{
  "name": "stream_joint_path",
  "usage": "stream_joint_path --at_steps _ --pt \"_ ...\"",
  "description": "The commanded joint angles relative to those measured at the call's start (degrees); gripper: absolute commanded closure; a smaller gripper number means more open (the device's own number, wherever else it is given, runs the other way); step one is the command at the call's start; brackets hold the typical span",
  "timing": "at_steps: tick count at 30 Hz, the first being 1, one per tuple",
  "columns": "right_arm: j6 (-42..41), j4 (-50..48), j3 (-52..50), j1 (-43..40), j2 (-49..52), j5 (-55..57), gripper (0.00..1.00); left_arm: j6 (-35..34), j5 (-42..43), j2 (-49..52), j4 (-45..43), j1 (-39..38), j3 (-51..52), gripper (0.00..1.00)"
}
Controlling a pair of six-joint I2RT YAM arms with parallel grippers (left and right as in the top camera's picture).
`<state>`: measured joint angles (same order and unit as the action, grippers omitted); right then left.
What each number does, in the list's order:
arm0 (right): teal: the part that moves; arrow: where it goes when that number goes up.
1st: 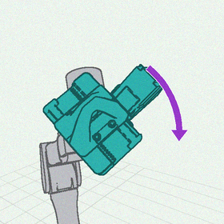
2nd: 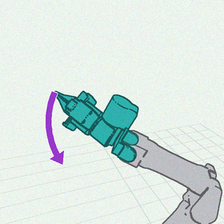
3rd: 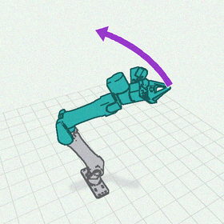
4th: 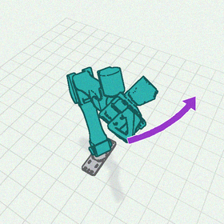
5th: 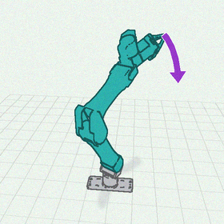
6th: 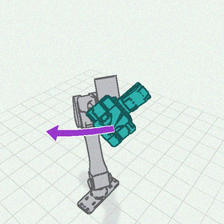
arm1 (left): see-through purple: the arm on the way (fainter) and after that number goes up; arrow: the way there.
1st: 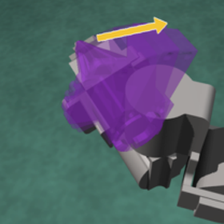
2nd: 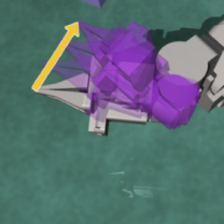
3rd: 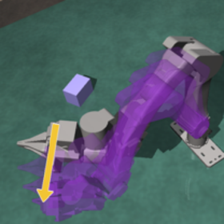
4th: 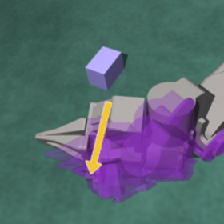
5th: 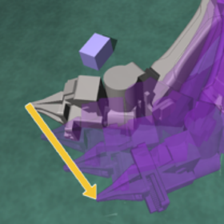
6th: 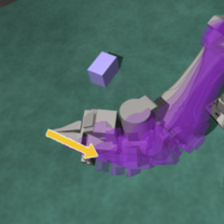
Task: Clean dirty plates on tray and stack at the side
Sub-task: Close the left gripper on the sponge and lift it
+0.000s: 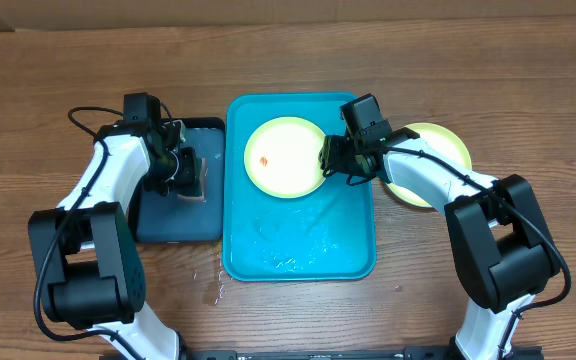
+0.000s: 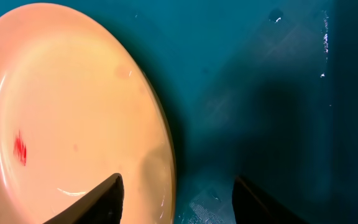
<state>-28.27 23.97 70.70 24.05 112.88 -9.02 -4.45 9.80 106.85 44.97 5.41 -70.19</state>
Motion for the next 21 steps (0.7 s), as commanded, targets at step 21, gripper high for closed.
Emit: stream_joint_path --at_steps 21 --pt "0.2 -0.3 -0.1 0.2 -0.3 -0.1 0.42 0.6 -1.2 0.7 -2.7 -0.1 0.9 0.72"
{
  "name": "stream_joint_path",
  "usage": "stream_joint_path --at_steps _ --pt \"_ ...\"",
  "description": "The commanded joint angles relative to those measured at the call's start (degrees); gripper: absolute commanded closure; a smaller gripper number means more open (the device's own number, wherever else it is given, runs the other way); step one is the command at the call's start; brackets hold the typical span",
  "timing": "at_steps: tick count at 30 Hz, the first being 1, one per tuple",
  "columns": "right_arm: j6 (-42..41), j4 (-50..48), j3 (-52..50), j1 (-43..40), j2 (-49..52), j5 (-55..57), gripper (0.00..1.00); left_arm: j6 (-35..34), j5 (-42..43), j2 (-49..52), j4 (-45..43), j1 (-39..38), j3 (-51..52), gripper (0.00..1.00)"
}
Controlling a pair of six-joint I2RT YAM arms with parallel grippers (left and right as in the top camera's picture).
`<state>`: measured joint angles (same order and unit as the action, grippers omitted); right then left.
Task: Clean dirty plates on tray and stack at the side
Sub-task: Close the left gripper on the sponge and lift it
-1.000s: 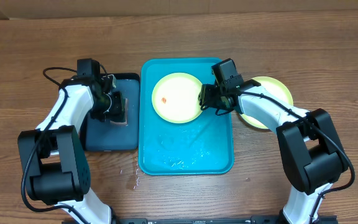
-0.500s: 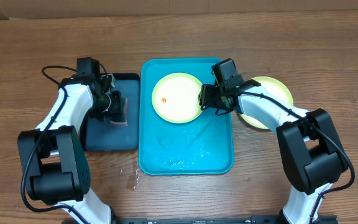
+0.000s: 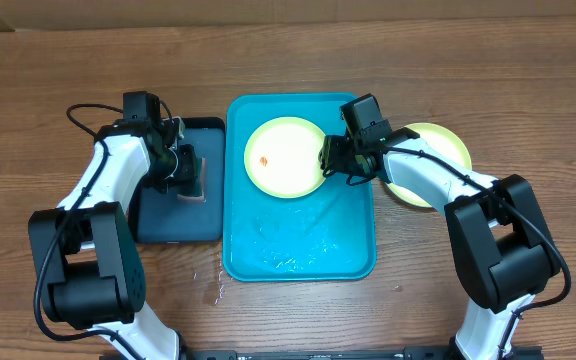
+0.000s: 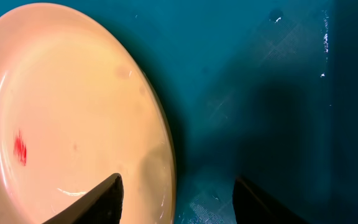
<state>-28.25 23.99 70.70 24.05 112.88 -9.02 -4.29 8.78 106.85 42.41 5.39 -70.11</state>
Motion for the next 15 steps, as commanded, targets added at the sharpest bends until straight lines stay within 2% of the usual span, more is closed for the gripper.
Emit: stream_joint_path --at_steps 1,8,15 --pt "0.2 -0.3 -0.1 0.2 -0.3 -0.1 0.42 0.5 -0.2 0.7 -0.3 -0.3 0.9 0.72" --pt "0.2 -0.3 -0.1 0.2 -0.3 -0.1 0.41 0.5 -0.4 0.7 -2.6 -0.9 3.1 0.72" --pt "0.2 -0.3 -0.1 0.2 -0.3 0.0 0.32 0.5 -0.4 0.7 -2.6 -0.9 3.3 0.72"
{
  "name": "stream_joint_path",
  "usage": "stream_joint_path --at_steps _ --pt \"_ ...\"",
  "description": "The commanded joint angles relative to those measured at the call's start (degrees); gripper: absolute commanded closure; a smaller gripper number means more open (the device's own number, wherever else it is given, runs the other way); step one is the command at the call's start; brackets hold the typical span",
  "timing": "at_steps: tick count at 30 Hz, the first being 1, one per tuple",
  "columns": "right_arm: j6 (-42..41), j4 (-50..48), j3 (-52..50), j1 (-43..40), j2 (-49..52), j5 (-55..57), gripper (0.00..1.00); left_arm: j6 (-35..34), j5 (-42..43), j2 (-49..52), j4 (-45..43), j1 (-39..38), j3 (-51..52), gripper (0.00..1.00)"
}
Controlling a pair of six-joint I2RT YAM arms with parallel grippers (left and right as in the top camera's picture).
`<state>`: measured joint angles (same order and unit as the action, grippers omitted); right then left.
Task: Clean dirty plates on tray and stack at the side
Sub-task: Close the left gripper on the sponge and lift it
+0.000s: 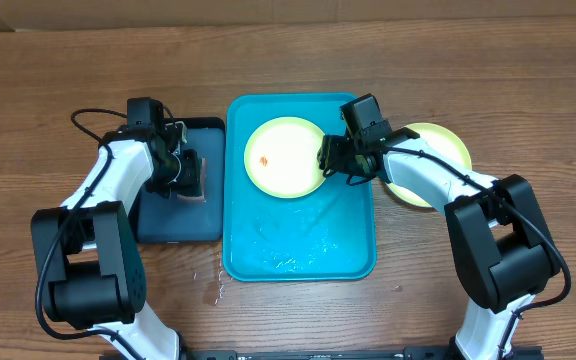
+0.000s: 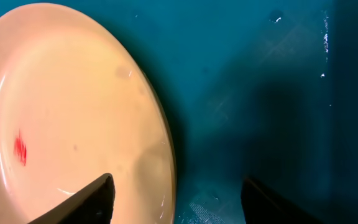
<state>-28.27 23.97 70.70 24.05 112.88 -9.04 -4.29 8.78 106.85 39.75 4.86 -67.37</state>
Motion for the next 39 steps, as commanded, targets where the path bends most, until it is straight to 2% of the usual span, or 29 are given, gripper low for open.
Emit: stream_joint_path --at_steps 1,5,8,11,13,17,22,27,31,32,35,37,39 --pt "0.2 -0.3 -0.1 0.2 -0.3 0.0 0.32 0.5 -0.4 0.7 0.0 -0.4 0.6 0.72" --pt "0.2 -0.6 -0.2 0.2 0.0 0.0 0.34 0.5 -0.4 0.7 -0.2 -0.4 0.7 0.72" --pt "0.2 -1.4 -0.2 0.2 1.0 0.0 0.39 0.5 -0.3 0.7 -0.2 -0.4 0.7 0.73" --pt "0.2 -1.5 -0.2 0.2 1.4 -0.1 0.50 0.4 -0.3 0.7 -0.2 -0.4 0.7 0.73" --pt "0.2 -1.6 -0.2 0.2 1.4 -0.1 0.65 0.5 -0.3 0.7 -0.2 -0.4 0.7 0.73" --pt "-0.3 -1.8 -0.1 0.2 1.4 -0.1 0.70 0.5 -0.4 0.7 -0.2 -0.4 0.7 0.73" --pt "-0.3 -1.8 -0.1 0.2 1.4 -0.1 0.86 0.5 -0.4 0.7 -0.2 -0.4 0.7 0.73" --pt "-0.2 -1.6 -0.1 0.2 1.4 -1.3 0.89 0.5 -0.4 0.7 -0.2 -0.4 0.7 0.73" --pt "-0.2 -1.6 -0.1 0.2 1.4 -1.6 0.96 0.5 -0.4 0.7 -0.2 -0.4 0.7 0.73" --pt "-0.2 -1.6 -0.1 0.2 1.4 -1.5 0.96 0.5 -0.4 0.7 -0.3 -0.4 0.7 0.73" --pt "-0.2 -1.6 -0.1 0.2 1.4 -0.9 0.82 0.5 -0.4 0.7 -0.5 -0.4 0.7 0.74" --pt "-0.2 -1.6 -0.2 0.2 1.4 0.0 0.82 0.5 -0.4 0.7 -0.6 -0.4 0.7 0.74" --pt "-0.2 -1.6 -0.2 0.2 1.4 0.0 0.87 0.5 -0.4 0.7 -0.7 -0.4 0.7 0.74"
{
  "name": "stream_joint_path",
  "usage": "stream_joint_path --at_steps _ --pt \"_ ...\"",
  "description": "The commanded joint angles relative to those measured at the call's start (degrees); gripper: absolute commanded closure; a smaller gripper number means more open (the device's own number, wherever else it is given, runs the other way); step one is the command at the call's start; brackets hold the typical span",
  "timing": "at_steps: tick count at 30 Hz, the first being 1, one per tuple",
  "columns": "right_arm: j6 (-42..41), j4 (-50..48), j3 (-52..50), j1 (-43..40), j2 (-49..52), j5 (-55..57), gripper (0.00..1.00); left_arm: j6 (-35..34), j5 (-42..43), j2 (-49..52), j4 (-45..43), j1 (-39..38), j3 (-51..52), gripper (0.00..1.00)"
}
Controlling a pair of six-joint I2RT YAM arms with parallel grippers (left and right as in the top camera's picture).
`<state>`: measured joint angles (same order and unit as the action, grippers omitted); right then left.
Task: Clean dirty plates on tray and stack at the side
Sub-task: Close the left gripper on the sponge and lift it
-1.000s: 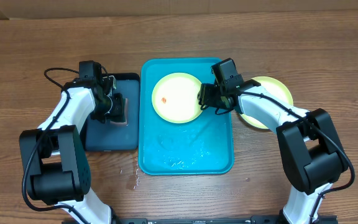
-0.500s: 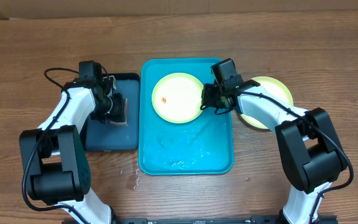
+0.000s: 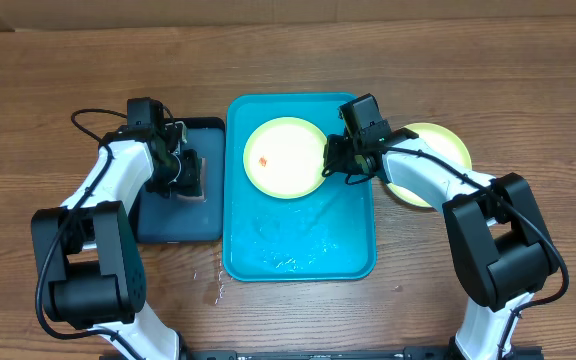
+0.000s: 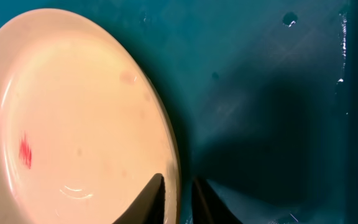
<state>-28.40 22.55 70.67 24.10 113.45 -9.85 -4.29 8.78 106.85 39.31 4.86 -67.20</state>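
Note:
A pale yellow plate (image 3: 283, 157) with a small red stain (image 3: 264, 159) lies at the back of the teal tray (image 3: 298, 250). My right gripper (image 3: 330, 160) is at the plate's right rim. In the right wrist view the plate (image 4: 73, 118) fills the left side, with the stain (image 4: 25, 152) near its left edge. There the right gripper (image 4: 178, 183) is shut on the rim, one finger over the plate and one outside it. My left gripper (image 3: 183, 170) rests at a pinkish sponge (image 3: 196, 178); its jaws are too small to read.
A dark tray (image 3: 173, 220) left of the teal tray holds the sponge. A second pale plate (image 3: 448, 145) sits on the wooden table to the right, partly under my right arm. Wet streaks show on the teal tray's front half.
My right gripper's fingers, wide apart astride the plate's rim before, have shut on that rim. The plate and my left arm look unchanged.
At all three earlier moments my right gripper was open over the plate's right rim, one finger on each side, hardly shifting. My left gripper stayed at the sponge on the dark tray, shifting only slightly. Now the right gripper grips the rim.

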Motion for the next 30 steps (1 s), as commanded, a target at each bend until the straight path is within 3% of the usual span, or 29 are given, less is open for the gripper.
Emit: stream_joint_path --at_steps 1,3,10,15,17,21,23,30 --pt "-0.1 -0.1 -0.2 0.2 0.8 0.8 0.91 0.5 -0.3 0.7 -0.3 -0.4 0.6 0.74" --pt "-0.1 0.2 -0.2 0.2 0.8 0.8 0.96 0.5 -0.3 0.7 -0.3 -0.4 0.6 0.75" --pt "-0.1 1.3 -0.2 0.2 0.8 -0.7 0.96 0.5 -0.3 0.7 -0.4 -0.4 0.6 0.76" --pt "-0.1 2.1 -0.2 0.2 0.8 -1.9 0.96 0.5 -0.3 0.7 -0.3 -0.4 0.6 0.84" --pt "-0.1 2.0 -0.2 0.2 0.8 -2.1 0.85 0.5 -0.3 0.7 -0.3 -0.4 0.6 0.84" --pt "-0.1 1.8 -0.2 0.2 0.8 -2.1 0.83 0.5 -0.3 0.7 -0.3 -0.4 0.6 0.84" --pt "-0.1 1.9 -0.2 0.2 0.8 -2.1 0.96 0.5 -0.3 0.7 -0.3 -0.4 0.6 0.85" --pt "0.0 2.5 -0.2 0.2 0.8 -4.6 0.96 1.2 -0.2 -1.0 0.0 -0.3 -0.8 0.96"
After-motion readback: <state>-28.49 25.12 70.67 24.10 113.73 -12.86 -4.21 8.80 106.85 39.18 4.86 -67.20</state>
